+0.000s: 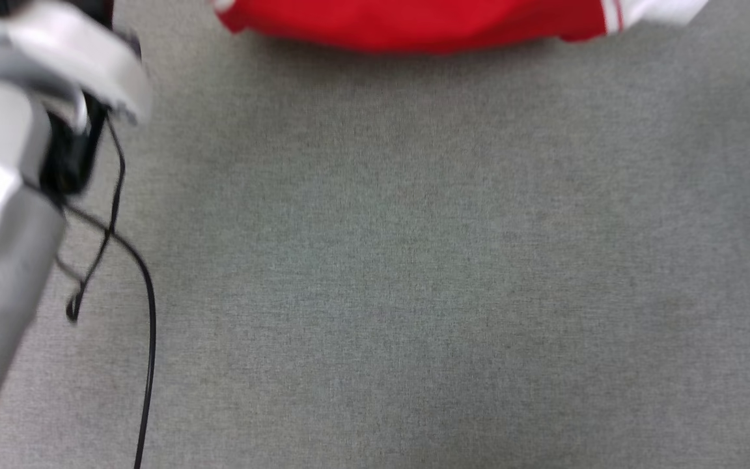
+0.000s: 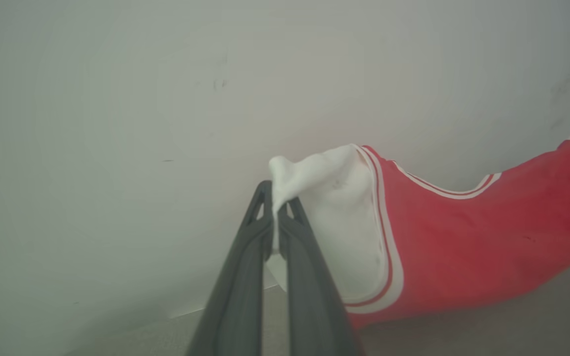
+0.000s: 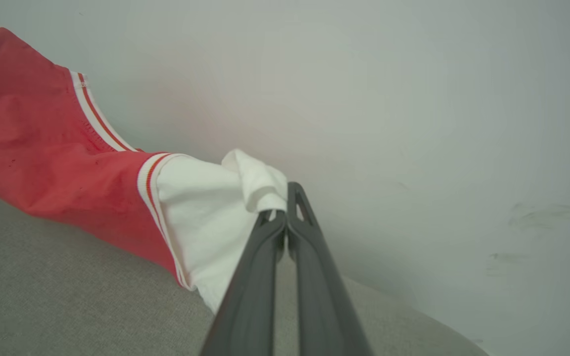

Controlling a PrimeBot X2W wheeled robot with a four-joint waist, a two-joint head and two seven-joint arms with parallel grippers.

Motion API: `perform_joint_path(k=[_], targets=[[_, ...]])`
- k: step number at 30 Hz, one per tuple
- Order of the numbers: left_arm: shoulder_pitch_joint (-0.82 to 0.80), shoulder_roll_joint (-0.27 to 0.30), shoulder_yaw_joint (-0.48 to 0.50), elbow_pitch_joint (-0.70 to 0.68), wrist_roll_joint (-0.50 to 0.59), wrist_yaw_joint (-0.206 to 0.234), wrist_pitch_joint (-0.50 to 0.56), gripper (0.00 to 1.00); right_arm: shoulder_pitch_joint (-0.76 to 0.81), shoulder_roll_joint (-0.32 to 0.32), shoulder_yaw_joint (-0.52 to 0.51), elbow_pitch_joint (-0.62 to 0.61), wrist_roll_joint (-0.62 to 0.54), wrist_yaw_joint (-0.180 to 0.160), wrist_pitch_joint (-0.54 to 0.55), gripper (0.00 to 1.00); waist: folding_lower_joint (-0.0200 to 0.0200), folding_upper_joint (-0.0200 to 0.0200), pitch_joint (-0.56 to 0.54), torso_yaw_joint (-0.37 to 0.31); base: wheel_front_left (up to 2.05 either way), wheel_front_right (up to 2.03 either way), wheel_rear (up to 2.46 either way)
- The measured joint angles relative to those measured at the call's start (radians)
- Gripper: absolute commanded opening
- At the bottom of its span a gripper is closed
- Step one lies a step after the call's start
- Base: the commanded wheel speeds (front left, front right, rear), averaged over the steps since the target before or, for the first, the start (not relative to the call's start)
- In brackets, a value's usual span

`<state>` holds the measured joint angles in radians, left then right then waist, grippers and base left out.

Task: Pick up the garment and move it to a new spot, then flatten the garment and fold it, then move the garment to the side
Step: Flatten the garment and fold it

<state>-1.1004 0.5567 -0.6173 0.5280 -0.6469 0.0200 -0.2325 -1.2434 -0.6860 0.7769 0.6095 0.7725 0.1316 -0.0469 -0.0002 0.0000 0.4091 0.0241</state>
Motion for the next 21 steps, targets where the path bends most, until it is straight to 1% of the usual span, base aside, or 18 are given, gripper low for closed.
perform_joint_path(k=[4, 8, 10, 13, 16, 21], targets=[[0.199, 0.024, 0.01, -0.094, -0.049, 0.054, -0.004, 0.0, 0.148, -0.013, 0.022, -0.045, 0.025, 0.0, -0.01, 0.0, -0.0001, 0.0, -0.054, -0.004, 0.0, 0.0, 0.0], [0.414, 0.051, 0.019, -0.18, -0.098, 0.108, -0.009, 0.0, 0.331, -0.026, 0.034, -0.088, 0.043, 0.0, -0.016, 0.0, -0.0001, 0.0, -0.114, -0.009, 0.0, 0.0, 0.0], [0.507, 0.07, 0.024, -0.21, -0.12, 0.124, -0.012, 0.0, 0.403, -0.032, 0.028, -0.108, 0.052, 0.0, -0.015, 0.0, -0.0002, 0.0, -0.141, -0.013, 0.0, 0.0, 0.0], [0.631, 0.078, 0.024, -0.25, -0.148, 0.149, -0.014, 0.0, 0.516, -0.037, 0.01, -0.134, 0.057, 0.0, -0.013, 0.0, -0.0002, 0.0, -0.179, -0.015, 0.0, 0.0, 0.0], [0.723, 0.097, 0.031, -0.267, -0.17, 0.166, -0.017, 0.0, 0.618, -0.037, -0.015, -0.157, 0.059, 0.0, -0.006, 0.0, -0.0002, 0.0, -0.211, -0.017, 0.0, 0.0, 0.0], [0.855, 0.102, 0.033, -0.27, -0.197, 0.187, -0.022, 0.0, 0.787, -0.023, -0.067, -0.18, 0.062, 0.0, 0.012, 0.0, -0.0002, 0.0, -0.259, -0.018, 0.0, 0.0, 0.0]])
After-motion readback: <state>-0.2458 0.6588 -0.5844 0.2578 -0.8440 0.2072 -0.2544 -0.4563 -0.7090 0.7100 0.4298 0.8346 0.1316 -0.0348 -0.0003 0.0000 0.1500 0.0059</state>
